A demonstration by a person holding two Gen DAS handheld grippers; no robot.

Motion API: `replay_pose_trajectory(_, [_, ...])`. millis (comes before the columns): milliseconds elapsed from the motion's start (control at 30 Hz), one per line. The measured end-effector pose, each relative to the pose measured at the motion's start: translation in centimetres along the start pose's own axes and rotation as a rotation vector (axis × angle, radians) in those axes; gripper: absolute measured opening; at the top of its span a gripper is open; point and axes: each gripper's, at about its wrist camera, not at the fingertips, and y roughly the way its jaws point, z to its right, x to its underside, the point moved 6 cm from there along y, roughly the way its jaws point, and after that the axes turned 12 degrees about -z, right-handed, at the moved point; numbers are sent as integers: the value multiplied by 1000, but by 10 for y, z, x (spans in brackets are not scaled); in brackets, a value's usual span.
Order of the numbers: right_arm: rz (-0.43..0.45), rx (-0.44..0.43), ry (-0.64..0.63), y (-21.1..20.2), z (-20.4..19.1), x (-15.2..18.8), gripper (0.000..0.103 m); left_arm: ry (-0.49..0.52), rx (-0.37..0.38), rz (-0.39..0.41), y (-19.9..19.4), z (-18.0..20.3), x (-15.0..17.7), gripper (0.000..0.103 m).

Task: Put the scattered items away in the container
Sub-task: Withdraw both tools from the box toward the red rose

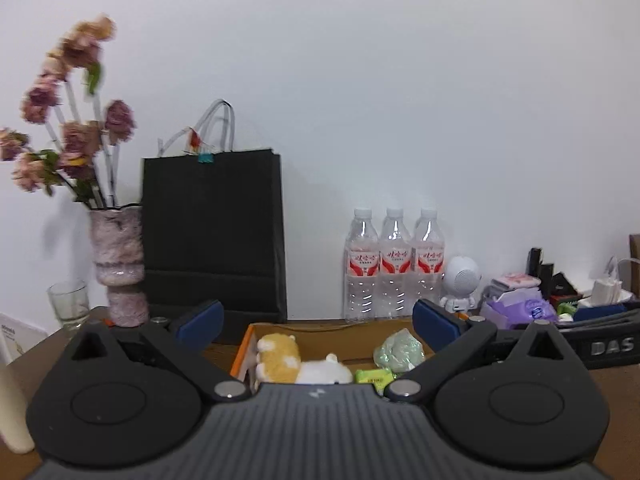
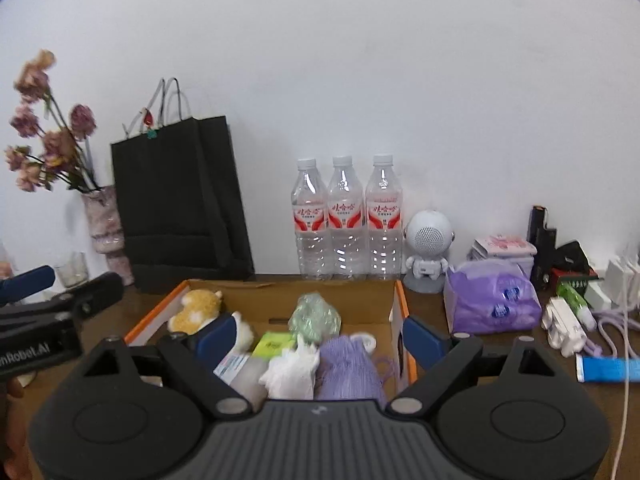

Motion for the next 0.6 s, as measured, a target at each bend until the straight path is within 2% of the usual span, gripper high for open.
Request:
replay_pose_trajectory(100, [-28,-59,-8,-32,1,48,91,21,-18,-90,-31,-1,41,103])
replay_pose_trajectory(167, [-38,-64,-14,-57,1,86,91,9,-14,-147,-62,-3,79,103])
replay_pose_trajectory(267, [-21,-76,11,-99,0,142,91,-49,30,-178,-109,-3,128,103])
replay_pose_trajectory(333, [-14,-83,57,-119,2,173,92,-43,37,-207,-130,-1,151,103])
replay_pose_trajectory(400, [-38,-90,84,-128,3,198,94,-13,48,-227,-143,2,164,103])
replay_pose_trajectory(467, [-82,-67,51,-127,4,212,94,20,65,-234,-144,4,168,103])
replay_pose_trajectory(600, [-94,9,33,-111,14,204,94,3,71,-246,-130,6,161,103])
